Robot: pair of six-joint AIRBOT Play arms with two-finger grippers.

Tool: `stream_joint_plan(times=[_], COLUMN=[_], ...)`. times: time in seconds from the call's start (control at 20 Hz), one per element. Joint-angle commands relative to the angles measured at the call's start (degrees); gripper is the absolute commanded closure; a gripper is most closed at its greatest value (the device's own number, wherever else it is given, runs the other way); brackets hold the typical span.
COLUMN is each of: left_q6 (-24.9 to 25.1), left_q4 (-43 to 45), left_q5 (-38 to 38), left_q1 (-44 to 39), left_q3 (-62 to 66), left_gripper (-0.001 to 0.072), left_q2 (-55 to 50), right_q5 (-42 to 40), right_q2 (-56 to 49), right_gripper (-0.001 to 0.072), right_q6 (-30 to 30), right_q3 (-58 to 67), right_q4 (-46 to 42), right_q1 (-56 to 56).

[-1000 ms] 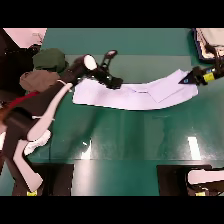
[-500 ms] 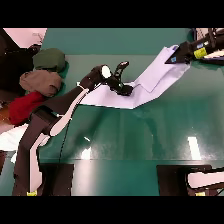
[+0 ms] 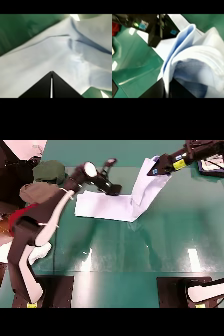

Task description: Fold the shirts.

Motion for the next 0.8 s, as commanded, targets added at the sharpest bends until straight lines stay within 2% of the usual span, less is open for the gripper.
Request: stream_joint_plan(times=[0.0,0.1,0.2,0.25,0.3,0.4,0.45,0.5,0.55,0.6,0.75], left_q6=[1.18,1.99,1.97,1.95,1.95,1.95,1.95,1.81,1.79,1.90,1.97], left_q4=[4.26,4.24,4.20,4.17,4.17,4.09,4.07,4.02,4.02,4.09,2.95], left_q5=[-4.55,-6.34,-7.39,-8.02,-8.72,-9.68,-10.29,-10.84,-11.56,-12.15,-14.69], left_q1=[7.93,13.44,18.45,20.72,22.49,25.24,26.27,26.91,27.23,27.23,27.21], left_q3=[0.07,0.07,0.07,0.07,0.07,0.02,0.02,0.00,0.00,0.00,-0.37], left_gripper=[0.0681,0.0681,0.0681,0.0681,0.0681,0.0681,0.0681,0.0680,0.0681,0.0681,0.0681], left_q2=[6.29,10.23,13.90,15.50,16.87,18.91,19.56,20.09,20.50,20.70,20.83], right_q5=[-8.02,-13.84,-22.23,-26.93,-30.64,-34.21,-35.98,-36.61,-36.63,-36.06,-27.39], right_q2=[-0.90,-3.61,-8.28,-10.97,-14.49,-21.22,-23.30,-23.98,-23.04,-20.92,-13.03], right_gripper=[0.0697,0.0693,0.0692,0.0690,0.0656,0.0296,0.0127,0.0084,0.0093,0.0162,0.0173], right_q6=[-2.25,-5.38,-11.28,-12.48,-15.21,-20.11,-20.59,-20.87,-20.85,-20.81,-20.50], right_q3=[-0.04,-0.04,-0.02,0.28,1.66,5.64,6.36,5.75,3.74,1.16,-5.42], right_q4=[0.26,5.35,13.29,14.08,14.10,15.23,14.58,14.69,14.69,14.62,14.27], right_q1=[5.35,9.92,15.10,17.64,20.39,25.14,26.73,27.45,27.36,26.51,20.81])
